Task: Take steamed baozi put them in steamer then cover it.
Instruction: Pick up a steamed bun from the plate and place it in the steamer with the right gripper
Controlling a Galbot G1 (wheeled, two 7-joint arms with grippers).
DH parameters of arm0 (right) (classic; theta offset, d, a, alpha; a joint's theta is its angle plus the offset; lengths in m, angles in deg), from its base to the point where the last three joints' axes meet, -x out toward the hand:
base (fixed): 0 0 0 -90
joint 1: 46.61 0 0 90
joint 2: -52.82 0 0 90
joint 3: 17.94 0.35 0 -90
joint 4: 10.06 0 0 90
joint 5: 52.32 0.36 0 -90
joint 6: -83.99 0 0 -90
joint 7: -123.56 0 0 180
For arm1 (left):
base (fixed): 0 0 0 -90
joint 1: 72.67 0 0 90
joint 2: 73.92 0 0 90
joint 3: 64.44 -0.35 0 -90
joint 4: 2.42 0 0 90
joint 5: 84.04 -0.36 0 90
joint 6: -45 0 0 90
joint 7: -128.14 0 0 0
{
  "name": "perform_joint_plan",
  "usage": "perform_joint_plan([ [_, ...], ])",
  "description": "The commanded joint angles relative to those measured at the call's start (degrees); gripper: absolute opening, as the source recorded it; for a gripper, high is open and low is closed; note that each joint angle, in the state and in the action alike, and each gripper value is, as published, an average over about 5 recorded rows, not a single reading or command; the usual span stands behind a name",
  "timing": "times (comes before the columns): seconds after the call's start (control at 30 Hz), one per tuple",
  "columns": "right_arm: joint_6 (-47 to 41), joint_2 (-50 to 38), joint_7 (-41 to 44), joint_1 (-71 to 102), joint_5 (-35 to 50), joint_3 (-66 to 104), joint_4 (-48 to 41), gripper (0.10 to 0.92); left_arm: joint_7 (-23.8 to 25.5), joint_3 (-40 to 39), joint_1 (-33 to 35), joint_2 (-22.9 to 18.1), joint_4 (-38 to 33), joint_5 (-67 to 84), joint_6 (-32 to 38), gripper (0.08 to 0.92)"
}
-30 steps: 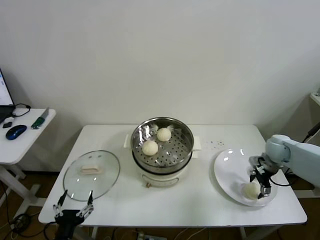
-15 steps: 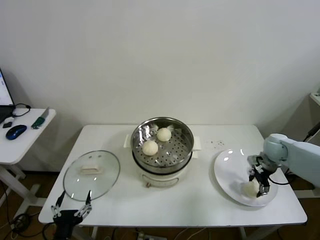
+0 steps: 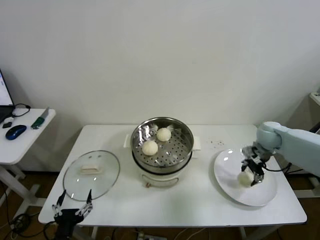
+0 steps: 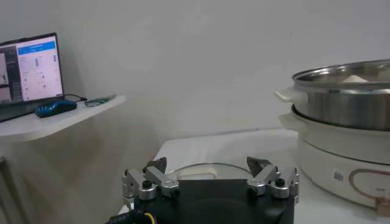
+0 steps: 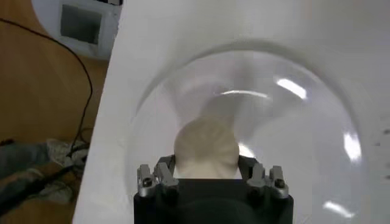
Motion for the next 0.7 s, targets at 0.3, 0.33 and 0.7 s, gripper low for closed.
perform_joint_plan([
  [0.3,22.4,24.7,2.7,-25.8,2.5,-5.3,-3.3,0.687,-0.1,-0.4,0.0,-0.1,0.0,-0.1,-0.2,0.823],
  [0.33,23.0,26.4,2.8,-25.9,2.4,-4.9,-3.5,0.687,-0.1,-0.5,-0.1,-0.1,0.1,-0.1,-0.2,0.823],
  [0.7,25.4,38.8,3.1,-20.4,-1.3,-1.6,-3.1,0.691,-1.2,-0.3,-0.8,0.5,0.8,-0.5,-1.3,0.823],
])
